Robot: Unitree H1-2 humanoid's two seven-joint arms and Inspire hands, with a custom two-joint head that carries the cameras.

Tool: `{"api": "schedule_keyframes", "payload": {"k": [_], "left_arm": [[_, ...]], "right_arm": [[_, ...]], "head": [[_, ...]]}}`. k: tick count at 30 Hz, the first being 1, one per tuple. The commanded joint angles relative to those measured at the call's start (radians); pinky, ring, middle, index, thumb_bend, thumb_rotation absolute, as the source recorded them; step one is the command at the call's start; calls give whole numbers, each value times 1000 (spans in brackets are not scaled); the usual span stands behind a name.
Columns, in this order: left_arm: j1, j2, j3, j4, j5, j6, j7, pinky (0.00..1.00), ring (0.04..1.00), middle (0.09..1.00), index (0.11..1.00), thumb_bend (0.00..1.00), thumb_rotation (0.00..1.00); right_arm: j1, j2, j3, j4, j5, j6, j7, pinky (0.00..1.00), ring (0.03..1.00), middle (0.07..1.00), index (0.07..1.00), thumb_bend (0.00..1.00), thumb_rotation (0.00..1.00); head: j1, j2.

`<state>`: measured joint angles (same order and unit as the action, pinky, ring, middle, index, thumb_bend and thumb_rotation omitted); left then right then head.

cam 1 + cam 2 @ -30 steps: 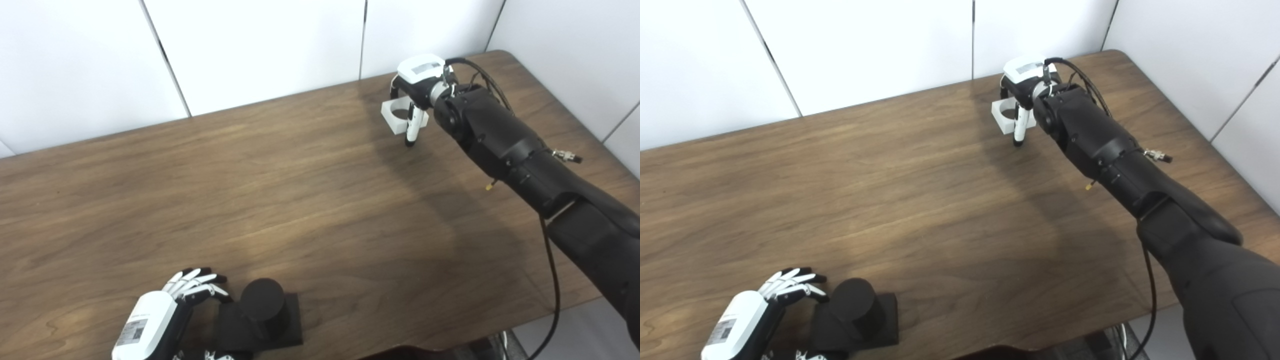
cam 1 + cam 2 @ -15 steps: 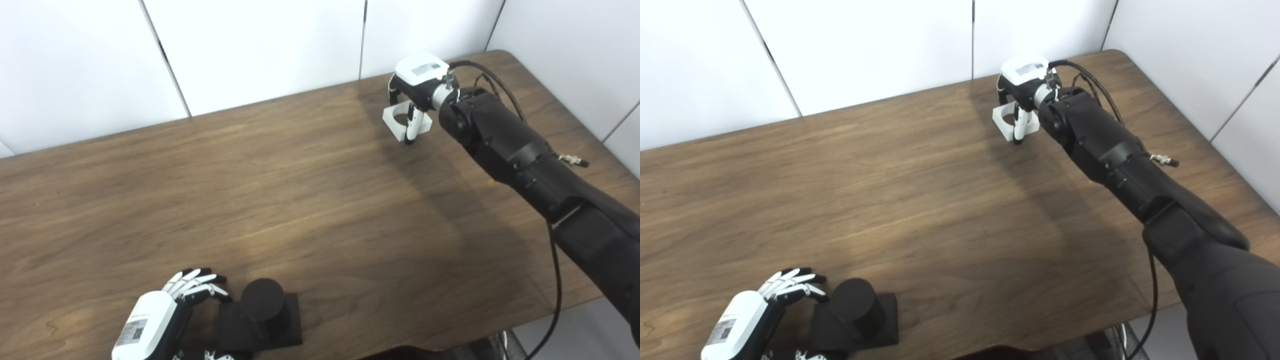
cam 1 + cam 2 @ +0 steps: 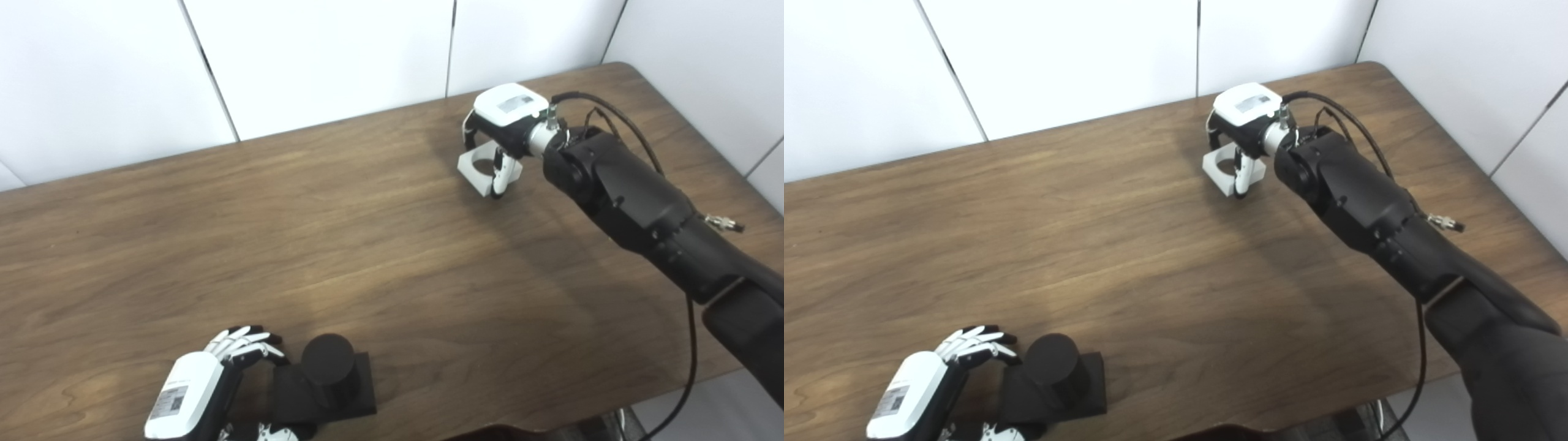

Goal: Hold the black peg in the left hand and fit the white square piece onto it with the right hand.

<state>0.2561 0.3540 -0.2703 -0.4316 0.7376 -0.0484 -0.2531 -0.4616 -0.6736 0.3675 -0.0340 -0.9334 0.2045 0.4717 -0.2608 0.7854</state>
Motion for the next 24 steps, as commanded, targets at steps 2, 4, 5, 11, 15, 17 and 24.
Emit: {"api": "schedule_keyframes", "payload": {"k": [2, 4, 5, 11, 15, 17, 24], "left_arm": [[-8, -8, -19, -15, 18, 18, -39, 897, 866, 787, 486, 520, 45], [-13, -16, -25, -14, 25, 19, -37, 884, 860, 783, 485, 520, 45], [-15, -20, -28, -14, 28, 21, -37, 880, 858, 780, 485, 520, 45], [-32, -48, -50, -10, 59, 45, -48, 883, 858, 783, 486, 520, 46], [-40, -68, -63, -5, 84, 60, -53, 895, 866, 788, 486, 521, 47], [-44, -77, -68, -2, 92, 65, -54, 897, 867, 788, 485, 521, 47], [-67, -106, -91, 4, 115, 87, -62, 913, 877, 795, 486, 521, 47]], "right_arm": [[-30, -37, -27, -166, -23, -10, 63, 802, 864, 762, 487, 521, 131], [-26, -28, -28, -248, -31, -13, 109, 804, 865, 763, 487, 521, 131], [-26, -24, -28, -278, -35, -16, 126, 806, 866, 762, 487, 521, 131], [-31, 17, -38, -462, -17, -16, 261, 832, 876, 755, 486, 522, 131], [-44, 50, -32, -558, -25, -30, 360, 828, 877, 749, 486, 522, 130], [-55, 71, -27, -596, -24, -38, 404, 825, 874, 745, 486, 523, 131], [-96, 155, -12, -721, 32, -49, 542, 817, 861, 740, 485, 523, 131]], "head": [[30, 9], [37, 12], [47, 15], [113, 32], [153, 44], [164, 53], [216, 85]]}}
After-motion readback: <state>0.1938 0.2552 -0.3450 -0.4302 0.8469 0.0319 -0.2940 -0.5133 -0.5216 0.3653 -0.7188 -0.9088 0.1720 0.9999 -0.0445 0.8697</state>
